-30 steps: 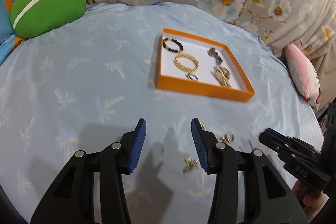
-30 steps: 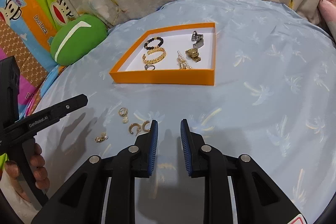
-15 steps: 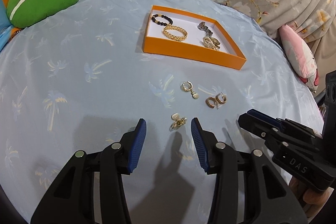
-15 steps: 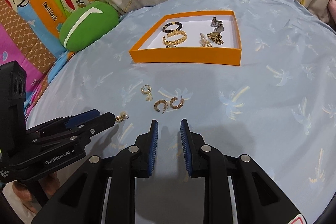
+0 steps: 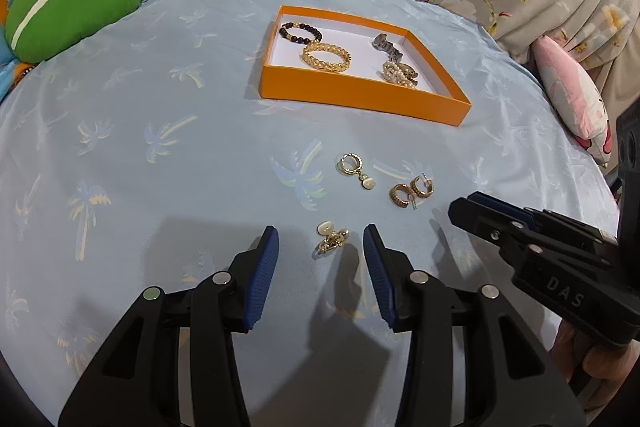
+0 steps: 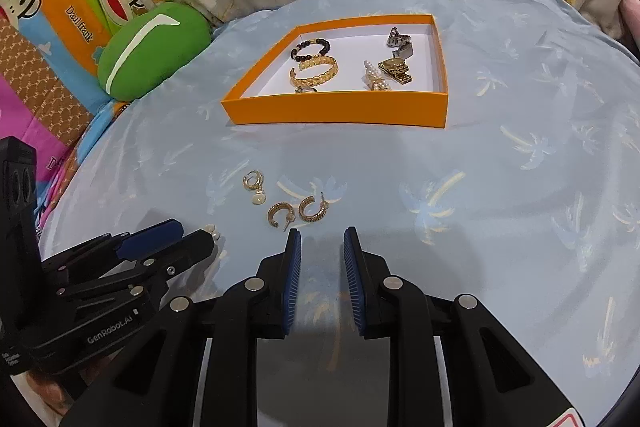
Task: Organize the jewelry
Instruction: 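Grasp a gold hoop earring with the right tool, then grasp the other gold hoop earring with the left tool while the right holds its hoop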
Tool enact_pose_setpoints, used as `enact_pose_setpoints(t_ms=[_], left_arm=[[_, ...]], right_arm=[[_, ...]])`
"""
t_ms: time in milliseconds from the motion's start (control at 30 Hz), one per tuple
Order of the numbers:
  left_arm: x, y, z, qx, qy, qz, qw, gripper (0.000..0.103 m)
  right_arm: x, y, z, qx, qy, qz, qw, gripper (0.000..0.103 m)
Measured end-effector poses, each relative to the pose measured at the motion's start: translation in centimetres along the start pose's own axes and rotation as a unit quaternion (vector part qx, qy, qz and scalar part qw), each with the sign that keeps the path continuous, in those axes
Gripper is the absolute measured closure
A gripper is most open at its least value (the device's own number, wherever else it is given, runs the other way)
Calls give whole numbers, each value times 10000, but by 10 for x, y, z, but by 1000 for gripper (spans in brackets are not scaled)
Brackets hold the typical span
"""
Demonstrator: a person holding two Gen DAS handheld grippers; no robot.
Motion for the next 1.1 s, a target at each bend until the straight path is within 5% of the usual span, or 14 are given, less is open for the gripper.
enact_pose_setpoints(t_ms=[600, 1100], left_arm=[[-11, 1, -5, 137, 57, -74, 9999, 61], [-19, -23, -52, 404, -234, -7, 9989, 63]], right_arm=[[-10, -27, 13, 343, 688, 39, 9970, 85], [-8, 14, -37, 560, -76, -213, 9982, 86]])
Point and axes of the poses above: each gripper's, at about its wrist camera, not at the fingertips, and y roughly against the way its jaws point, z to its left, x to its underside, the point moved 4 cm from there along -y, roughly the way its jaws point, and after that the axes turned 10 degrees about -z, right-handed, at the moved point
